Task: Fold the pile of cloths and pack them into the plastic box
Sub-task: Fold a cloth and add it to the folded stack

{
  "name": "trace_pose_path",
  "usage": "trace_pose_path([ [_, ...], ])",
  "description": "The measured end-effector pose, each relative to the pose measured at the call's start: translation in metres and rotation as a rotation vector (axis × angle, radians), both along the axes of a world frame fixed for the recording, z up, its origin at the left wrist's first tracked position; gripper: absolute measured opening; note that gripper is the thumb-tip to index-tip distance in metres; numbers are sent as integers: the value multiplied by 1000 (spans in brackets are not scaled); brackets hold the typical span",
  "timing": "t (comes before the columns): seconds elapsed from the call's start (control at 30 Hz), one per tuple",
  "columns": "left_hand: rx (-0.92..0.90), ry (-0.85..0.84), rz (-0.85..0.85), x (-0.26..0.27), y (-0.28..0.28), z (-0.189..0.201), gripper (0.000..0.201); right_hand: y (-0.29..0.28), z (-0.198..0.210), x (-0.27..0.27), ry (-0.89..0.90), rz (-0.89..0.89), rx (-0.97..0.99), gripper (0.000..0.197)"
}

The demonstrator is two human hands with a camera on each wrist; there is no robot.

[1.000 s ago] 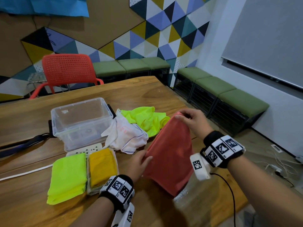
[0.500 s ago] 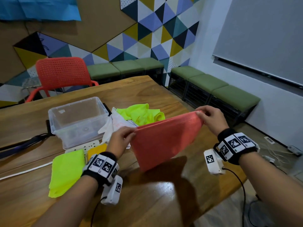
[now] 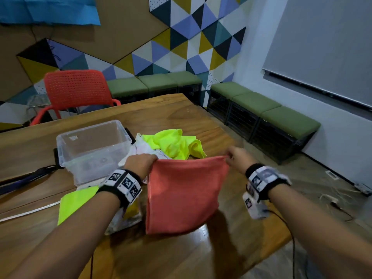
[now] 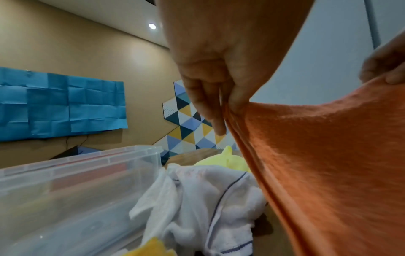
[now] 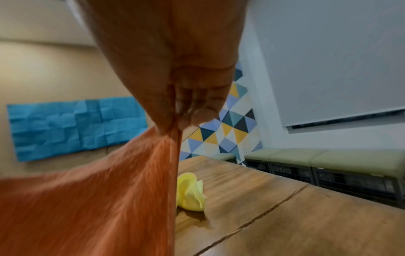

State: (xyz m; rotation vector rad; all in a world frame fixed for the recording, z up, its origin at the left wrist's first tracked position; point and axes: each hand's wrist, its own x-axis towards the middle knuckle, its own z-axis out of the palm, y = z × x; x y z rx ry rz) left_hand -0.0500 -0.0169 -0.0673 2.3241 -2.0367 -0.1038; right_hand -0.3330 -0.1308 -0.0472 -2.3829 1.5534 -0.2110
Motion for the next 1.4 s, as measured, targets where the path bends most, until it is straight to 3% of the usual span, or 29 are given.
trace_pose_path([
  [0.13, -192, 113, 104, 5, -7, 11, 33, -6, -6, 4, -155, -11, -197, 23],
  [0.23, -226, 175, 127, 5, -9, 17, 38, -10, 5, 1, -86, 37, -197, 19],
  [0.37, -378, 382, 127, 2, -3, 24, 29, -4, 27, -3, -231, 70, -93, 16],
  [0.47, -520, 281, -2, 2, 12, 38, 44, 6, 52, -10, -379, 113, 19, 20],
  [0.57, -549, 222, -83, 0, 16, 50, 36, 4, 73, -9, -420, 86, -23, 24],
  [0.67, -433, 220, -46, 12, -1, 39, 28, -12, 59, -3, -188, 69, -58, 16],
  [0.77, -221, 219, 47, 18, -20, 9, 22, -28, 11, 1, 54, 75, -27, 19],
  [0.83, -82, 189, 86, 15, -27, -18, 21, -29, -22, 0, 82, 55, 21, 18],
  [0.93, -43, 197, 91, 12, -38, -49, 19, -29, -53, -3, 86, 47, -9, 12],
  [1.13, -23, 138, 28, 5, -57, -57, 16, -36, -59, -21, 110, 114, -58, 11],
  [1.27, 138, -44, -98, -6, -45, -66, 31, -14, -78, -20, 325, 231, 43, 6],
  [1.4, 295, -186, -145, -16, -30, -99, 31, 10, -109, -11, 467, 281, 154, 25],
])
